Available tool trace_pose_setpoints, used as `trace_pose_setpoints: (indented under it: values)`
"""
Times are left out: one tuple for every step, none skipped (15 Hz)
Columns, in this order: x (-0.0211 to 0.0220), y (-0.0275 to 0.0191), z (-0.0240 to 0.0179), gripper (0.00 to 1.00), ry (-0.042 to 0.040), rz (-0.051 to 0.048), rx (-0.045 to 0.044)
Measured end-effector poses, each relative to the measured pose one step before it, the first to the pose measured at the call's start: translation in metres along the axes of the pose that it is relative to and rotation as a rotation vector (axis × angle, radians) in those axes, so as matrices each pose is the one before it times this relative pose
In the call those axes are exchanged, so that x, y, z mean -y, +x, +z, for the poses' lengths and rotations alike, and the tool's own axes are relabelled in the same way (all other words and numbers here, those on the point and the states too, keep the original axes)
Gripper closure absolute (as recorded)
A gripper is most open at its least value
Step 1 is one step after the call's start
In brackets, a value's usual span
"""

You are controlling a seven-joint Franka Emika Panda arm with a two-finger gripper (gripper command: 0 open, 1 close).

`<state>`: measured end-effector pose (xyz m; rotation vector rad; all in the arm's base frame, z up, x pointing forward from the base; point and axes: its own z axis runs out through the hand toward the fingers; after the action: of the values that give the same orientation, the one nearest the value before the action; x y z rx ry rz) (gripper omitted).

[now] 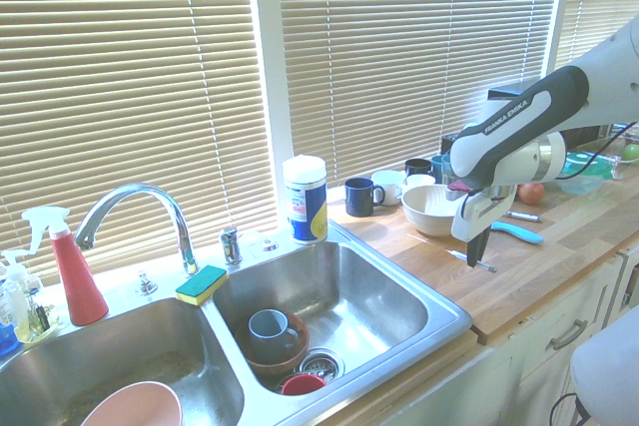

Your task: Put the knife into the sink

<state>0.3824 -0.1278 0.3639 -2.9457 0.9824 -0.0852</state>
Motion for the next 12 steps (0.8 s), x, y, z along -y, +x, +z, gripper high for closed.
trace_pose_setpoints:
  values:
    - [0.02095,-0.00438,0.00040,1.00,0.01014,0.05192,-0.01598]
    - [0.02132,-0.00485,0.00102,1.00,0.01540,0.04961,-0.02264]
    - [0.02061,-0.00523,0.00244,1.00,0.00860,0.03795,-0.02481]
    - [0.01840,-0.00592,0.00472,1.00,0.00683,0.03125,-0.01880]
    - [0.01509,-0.00721,0.00613,1.00,0.00454,0.02522,-0.01347]
    - [0.01607,-0.00983,0.00781,1.00,-0.00136,0.02621,-0.01001]
    - [0.01495,-0.01227,0.00874,1.00,-0.00937,0.02452,-0.00705]
    - [0.01428,-0.01180,0.00858,1.00,-0.00918,0.02052,-0.00776]
    - [0.01298,-0.01069,0.00793,1.00,-0.00374,0.01753,-0.00849]
    - [0.01108,-0.00812,0.00775,1.00,-0.00203,0.01518,-0.00483]
    - [0.00879,-0.00605,0.00686,1.00,-0.00200,0.00989,-0.00597]
    - [0.00872,-0.00935,0.00811,1.00,-0.00275,0.00588,-0.00337]
